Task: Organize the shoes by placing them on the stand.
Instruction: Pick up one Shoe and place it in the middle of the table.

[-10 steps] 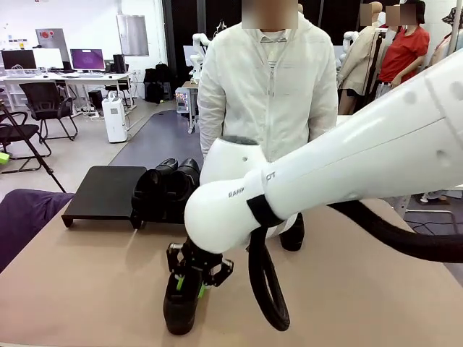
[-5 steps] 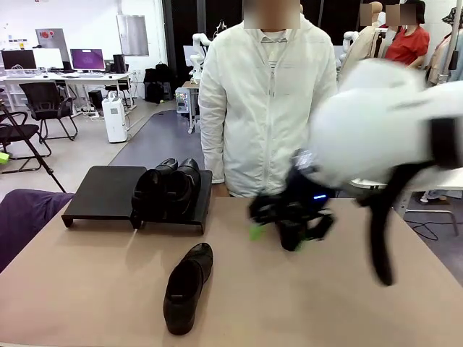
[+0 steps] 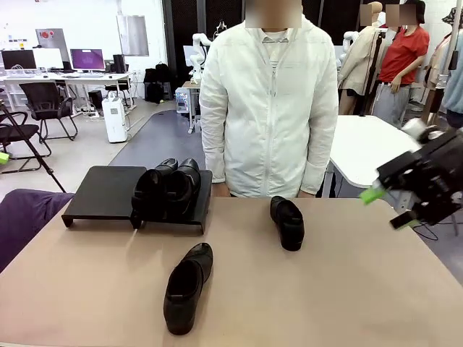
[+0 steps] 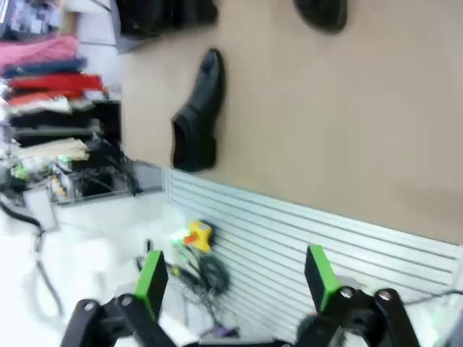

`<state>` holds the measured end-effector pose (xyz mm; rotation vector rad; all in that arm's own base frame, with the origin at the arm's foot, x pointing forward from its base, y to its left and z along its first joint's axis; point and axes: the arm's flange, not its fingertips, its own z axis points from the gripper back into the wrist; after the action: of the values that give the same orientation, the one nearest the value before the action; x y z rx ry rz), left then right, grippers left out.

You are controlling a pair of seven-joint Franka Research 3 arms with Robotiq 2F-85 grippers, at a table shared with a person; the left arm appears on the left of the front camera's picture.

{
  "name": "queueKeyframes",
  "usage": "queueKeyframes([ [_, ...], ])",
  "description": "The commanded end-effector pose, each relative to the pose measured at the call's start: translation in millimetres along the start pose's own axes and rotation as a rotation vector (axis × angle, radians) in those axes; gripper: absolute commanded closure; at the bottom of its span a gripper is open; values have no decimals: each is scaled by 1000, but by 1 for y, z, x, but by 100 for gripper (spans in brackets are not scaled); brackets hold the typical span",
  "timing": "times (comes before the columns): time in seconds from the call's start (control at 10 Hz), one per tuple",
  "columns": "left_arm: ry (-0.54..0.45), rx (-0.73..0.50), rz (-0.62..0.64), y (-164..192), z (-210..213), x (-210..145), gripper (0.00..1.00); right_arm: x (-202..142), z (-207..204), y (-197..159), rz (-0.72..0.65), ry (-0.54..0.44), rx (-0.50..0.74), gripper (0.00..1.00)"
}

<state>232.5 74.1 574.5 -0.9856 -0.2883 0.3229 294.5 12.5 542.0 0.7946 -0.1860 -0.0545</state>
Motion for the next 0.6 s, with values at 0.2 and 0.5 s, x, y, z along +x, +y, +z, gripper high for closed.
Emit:
queueKeyframes([
  [0.2,3,-21,-8,0,0,0,0,3,21,-10,-60,-73,71,0],
  [0.5,3,-21,-8,0,0,0,0,3,21,-10,-60,-73,71,0],
])
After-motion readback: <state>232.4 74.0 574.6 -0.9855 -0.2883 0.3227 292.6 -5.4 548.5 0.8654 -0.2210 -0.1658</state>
